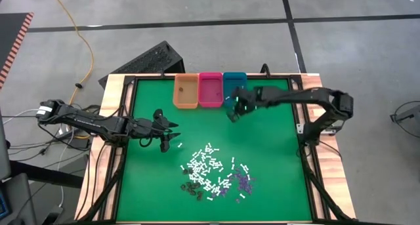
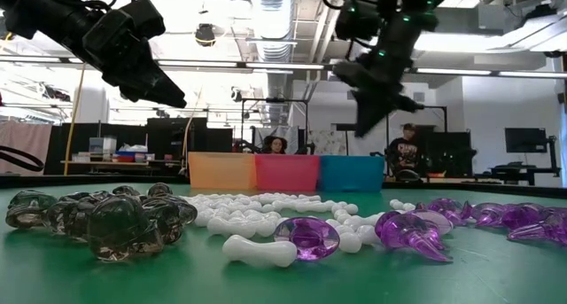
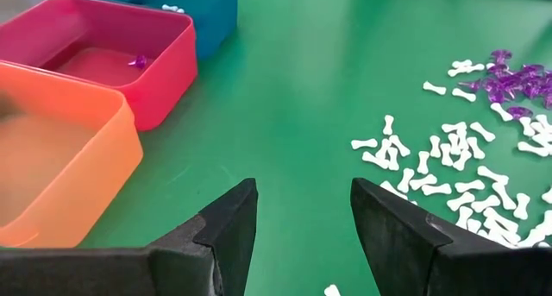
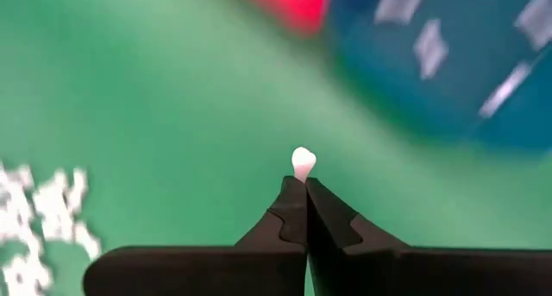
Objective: Sort Halloween decoration
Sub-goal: Put the white bone toy into the blue bin
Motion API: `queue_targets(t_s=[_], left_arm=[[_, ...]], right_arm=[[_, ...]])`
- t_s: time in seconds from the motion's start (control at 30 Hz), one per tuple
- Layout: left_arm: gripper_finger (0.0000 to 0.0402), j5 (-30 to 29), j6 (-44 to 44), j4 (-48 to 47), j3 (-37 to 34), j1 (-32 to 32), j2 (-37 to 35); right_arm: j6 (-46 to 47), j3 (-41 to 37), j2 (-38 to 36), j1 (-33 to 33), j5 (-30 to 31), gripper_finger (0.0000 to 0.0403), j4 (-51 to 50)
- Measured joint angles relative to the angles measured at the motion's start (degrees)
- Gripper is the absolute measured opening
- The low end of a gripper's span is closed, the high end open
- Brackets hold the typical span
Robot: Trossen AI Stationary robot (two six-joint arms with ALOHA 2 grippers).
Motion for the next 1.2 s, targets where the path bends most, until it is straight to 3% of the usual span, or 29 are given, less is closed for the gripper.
queue_targets(t_s=[0.13,0.37,0.77,1.03,1.2], left_arm=[[0.0179,0.0,-0.64,0.0,0.0,-0.01,0.01],[0.0179,-0.01,-1.11,0.0,0.0,0.0,0.0],[0.0179,-0.42,-1.49,-0.16,0.0,0.02,-0.01],[0.0179,-0.42,-1.49,-0.18,0.0,0.02,-0.01],[0.0179,-0.42,-1.62,-0.17,0.0,0.02,-0.01]], right_arm=[[-4.82,3.94,-0.1,-7.01,0.76,0.0022,0.13],[-7.75,4.3,1.29,-15.11,0.96,0.0053,0.16],[-12.49,4.3,8.74,-14.94,-0.66,0.0134,4.59],[-14.15,4.38,-0.65,-13.82,-0.31,0.0155,4.95],[-17.33,4.41,-7.16,-8.01,-2.27,0.0146,4.28]])
